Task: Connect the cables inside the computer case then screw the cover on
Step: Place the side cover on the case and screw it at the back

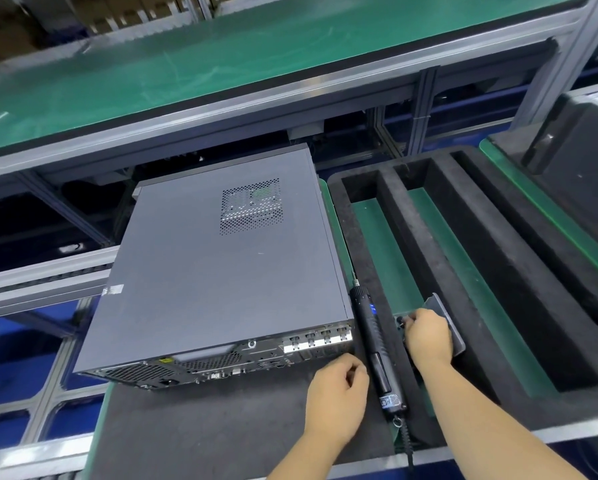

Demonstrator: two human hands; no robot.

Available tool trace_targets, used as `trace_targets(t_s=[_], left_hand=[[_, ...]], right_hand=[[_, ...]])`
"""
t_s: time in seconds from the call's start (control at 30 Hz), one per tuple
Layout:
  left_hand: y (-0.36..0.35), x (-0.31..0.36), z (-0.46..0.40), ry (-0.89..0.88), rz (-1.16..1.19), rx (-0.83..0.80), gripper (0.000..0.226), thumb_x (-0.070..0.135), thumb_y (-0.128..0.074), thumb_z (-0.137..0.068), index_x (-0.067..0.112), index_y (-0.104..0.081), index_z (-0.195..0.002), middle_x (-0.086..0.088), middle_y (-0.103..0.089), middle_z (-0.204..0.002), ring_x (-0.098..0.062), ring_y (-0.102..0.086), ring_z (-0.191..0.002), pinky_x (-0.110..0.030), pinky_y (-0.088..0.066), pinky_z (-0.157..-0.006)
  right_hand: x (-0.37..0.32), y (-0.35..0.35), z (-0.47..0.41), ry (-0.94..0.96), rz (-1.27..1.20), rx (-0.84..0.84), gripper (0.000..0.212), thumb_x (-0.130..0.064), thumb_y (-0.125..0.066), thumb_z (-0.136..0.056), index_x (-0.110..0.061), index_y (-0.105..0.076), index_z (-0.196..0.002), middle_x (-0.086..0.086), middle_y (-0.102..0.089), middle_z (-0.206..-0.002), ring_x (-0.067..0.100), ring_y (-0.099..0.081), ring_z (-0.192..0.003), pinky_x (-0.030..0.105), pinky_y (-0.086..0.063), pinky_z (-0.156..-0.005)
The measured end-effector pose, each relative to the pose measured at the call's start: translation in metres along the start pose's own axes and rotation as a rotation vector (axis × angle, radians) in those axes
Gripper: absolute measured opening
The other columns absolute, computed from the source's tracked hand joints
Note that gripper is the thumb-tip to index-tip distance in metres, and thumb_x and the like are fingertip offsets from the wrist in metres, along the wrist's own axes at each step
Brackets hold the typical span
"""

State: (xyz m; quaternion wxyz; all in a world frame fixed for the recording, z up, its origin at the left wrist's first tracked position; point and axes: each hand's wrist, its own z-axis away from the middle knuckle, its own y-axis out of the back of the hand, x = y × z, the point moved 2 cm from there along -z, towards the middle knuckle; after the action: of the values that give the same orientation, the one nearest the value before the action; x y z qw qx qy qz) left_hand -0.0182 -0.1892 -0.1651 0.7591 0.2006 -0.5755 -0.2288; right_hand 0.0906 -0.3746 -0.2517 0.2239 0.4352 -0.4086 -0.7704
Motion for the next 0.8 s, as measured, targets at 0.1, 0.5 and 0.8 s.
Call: trace_targets(t_s=[0.1, 0.5, 0.8], left_hand=[[0.001, 0.015, 0.006, -0.032, 0.09, 0.098, 0.025, 0.021, -0.052, -0.09, 0.026, -0.057, -0.067, 0.013, -0.046, -0.051, -0.008, -0.039, -0.05, -0.018, -0.032, -0.051], [-0.048, 0.115, -0.011, 0.589, 1.0, -0.059, 0.03, 0.02, -0.04, -0.103, 0.002, -0.064, -0.097, -0.013, -0.068, -0.08, -0.023, -0.064, -0.071, -0.032, -0.054, -0.065], [-0.04, 0.09, -0.016, 0.505, 0.833, 0.178, 0.036, 0.013, -0.045, -0.088, 0.02, -0.054, -0.054, 0.003, -0.036, -0.05, -0.015, -0.028, -0.048, -0.028, -0.024, -0.05]], right_hand=[[-0.007, 0.016, 0.012, -0.008, -0.245, 0.13, 0.021, -0.018, -0.062, -0.099, -0.002, -0.075, -0.095, 0.009, -0.072, -0.076, 0.02, -0.059, -0.062, 0.028, -0.045, -0.063], [-0.005, 0.124, 0.062, 0.273, -0.583, -0.143, 0.021, -0.029, -0.071, -0.09, -0.028, -0.075, -0.069, -0.013, -0.069, -0.065, -0.003, -0.057, -0.058, 0.013, -0.043, -0.058], [0.02, 0.1, 0.032, 0.037, -0.383, -0.089, 0.032, -0.021, -0.055, -0.098, -0.004, -0.073, -0.079, 0.01, -0.07, -0.064, 0.018, -0.058, -0.043, 0.043, -0.057, -0.053]])
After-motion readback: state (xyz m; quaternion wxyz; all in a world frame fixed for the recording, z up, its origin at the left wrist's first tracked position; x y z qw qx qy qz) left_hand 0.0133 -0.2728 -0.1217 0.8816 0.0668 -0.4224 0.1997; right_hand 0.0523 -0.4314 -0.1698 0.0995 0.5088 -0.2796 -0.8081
